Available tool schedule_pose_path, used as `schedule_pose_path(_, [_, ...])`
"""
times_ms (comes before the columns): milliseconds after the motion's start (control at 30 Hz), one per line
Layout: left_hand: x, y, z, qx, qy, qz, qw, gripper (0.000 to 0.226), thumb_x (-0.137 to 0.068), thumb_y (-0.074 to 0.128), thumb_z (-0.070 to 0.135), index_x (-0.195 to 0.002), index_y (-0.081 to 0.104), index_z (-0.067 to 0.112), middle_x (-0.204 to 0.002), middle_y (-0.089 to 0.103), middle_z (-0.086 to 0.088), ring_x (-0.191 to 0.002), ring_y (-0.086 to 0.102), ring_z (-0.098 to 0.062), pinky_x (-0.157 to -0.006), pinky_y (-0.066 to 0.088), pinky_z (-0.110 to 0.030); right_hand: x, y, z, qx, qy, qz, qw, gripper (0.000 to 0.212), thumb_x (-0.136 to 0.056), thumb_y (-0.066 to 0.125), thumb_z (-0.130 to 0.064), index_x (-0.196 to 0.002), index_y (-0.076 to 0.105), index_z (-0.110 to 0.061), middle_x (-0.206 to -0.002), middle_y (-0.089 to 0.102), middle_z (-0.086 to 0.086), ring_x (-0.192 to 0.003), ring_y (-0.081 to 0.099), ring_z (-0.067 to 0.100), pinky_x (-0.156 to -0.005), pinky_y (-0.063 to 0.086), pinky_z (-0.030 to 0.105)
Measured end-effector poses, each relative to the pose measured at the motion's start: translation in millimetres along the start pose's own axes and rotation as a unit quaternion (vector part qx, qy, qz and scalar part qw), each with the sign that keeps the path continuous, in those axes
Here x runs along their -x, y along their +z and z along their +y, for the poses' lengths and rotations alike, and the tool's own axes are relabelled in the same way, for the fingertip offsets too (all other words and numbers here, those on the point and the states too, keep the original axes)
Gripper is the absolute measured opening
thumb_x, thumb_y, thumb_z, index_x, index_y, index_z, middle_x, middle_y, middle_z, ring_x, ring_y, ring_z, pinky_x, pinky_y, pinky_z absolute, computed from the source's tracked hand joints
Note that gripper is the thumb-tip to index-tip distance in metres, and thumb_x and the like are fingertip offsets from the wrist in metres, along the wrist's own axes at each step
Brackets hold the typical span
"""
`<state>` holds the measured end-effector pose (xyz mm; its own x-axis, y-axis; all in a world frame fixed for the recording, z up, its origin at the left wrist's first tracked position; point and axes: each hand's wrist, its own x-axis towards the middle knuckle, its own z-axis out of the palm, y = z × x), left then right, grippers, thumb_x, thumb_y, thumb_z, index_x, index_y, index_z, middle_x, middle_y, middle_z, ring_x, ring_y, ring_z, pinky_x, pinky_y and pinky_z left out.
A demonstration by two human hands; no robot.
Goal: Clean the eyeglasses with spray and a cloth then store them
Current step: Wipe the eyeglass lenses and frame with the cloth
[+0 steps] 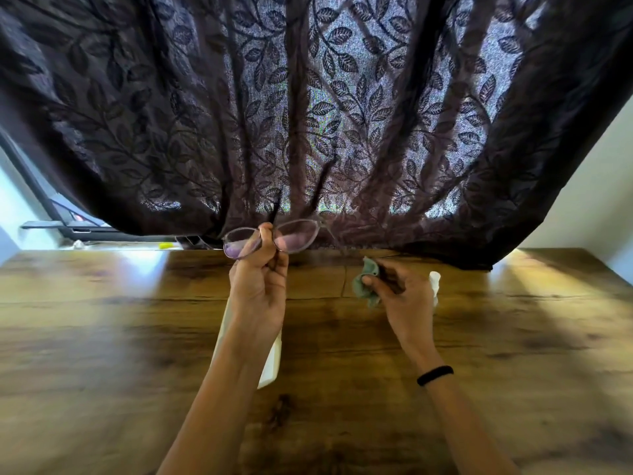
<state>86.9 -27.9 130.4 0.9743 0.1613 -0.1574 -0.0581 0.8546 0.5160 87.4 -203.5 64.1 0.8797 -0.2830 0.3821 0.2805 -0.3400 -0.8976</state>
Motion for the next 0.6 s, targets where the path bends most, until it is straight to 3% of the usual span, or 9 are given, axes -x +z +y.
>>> schedule_pose_path(67, [0,-3,-2,-0.014,-0.005,0.002,1.000,0.020,-0.087,0.051,-0.003,-0.078,0.060,0.012,-0.064,0.067,0.010,-0.062,0.061,0.000,-0.046,0.045,-0.006,-3,-2,-9,-0.052,0.000,0.019,0.998,0.026,-0.075,0.069,-0.008,-0.099,0.066,-0.020,-0.090,0.070,-0.001,-0.087,0.068,0.012,-0.076,0.055,0.021])
schedule_pose_path(167, [-1,-3,-9,-0.026,0.003,0.007,1.000,0.019,-0.085,0.051,-0.006,-0.078,0.061,0.009,-0.063,0.068,0.008,-0.060,0.063,-0.001,-0.049,0.048,-0.009,-5,-1,-35,-0.113,-0.043,0.014,0.993,0.030,-0.074,0.069,-0.006,-0.095,0.067,-0.027,-0.094,0.071,-0.004,-0.092,0.067,0.015,-0.082,0.054,0.032])
schedule_pose_path(267, [1,0,-16,-0.060,-0.005,0.008,0.998,0.018,-0.086,0.050,-0.004,-0.082,0.062,0.009,-0.059,0.065,0.008,-0.051,0.059,-0.001,-0.045,0.045,-0.008,-3,5,-55,-0.124,-0.106,-0.047,0.985,0.034,-0.075,0.068,-0.003,-0.106,0.064,-0.016,-0.101,0.069,-0.002,-0.094,0.066,0.008,-0.080,0.055,0.024])
schedule_pose_path(367, [1,-2,-18,-0.077,-0.026,0.000,0.997,0.020,-0.089,0.049,0.001,-0.080,0.062,0.014,-0.054,0.063,0.010,-0.044,0.054,0.002,-0.040,0.040,-0.006,-2,13,-57,-0.056,-0.154,-0.068,0.984,0.039,-0.076,0.069,-0.008,-0.114,0.061,-0.012,-0.106,0.066,-0.005,-0.099,0.063,0.002,-0.084,0.051,0.016])
schedule_pose_path(467, [2,-4,-17,-0.078,-0.041,-0.015,0.996,0.022,-0.090,0.048,0.004,-0.079,0.062,0.016,-0.054,0.062,0.010,-0.044,0.054,0.002,-0.038,0.039,-0.006,-2,16,-51,-0.035,-0.157,-0.054,0.986,0.034,-0.075,0.069,-0.016,-0.108,0.064,-0.013,-0.097,0.066,-0.013,-0.091,0.063,-0.005,-0.077,0.048,0.009])
schedule_pose_path(600, [-1,-6,-15,-0.047,-0.049,-0.019,0.998,0.020,-0.090,0.048,0.003,-0.078,0.061,0.013,-0.058,0.064,0.007,-0.048,0.058,0.001,-0.041,0.042,-0.006,4,19,-36,-0.014,-0.144,-0.046,0.988,0.021,-0.078,0.067,-0.011,-0.099,0.065,-0.015,-0.081,0.065,-0.015,-0.075,0.062,-0.005,-0.066,0.048,0.008])
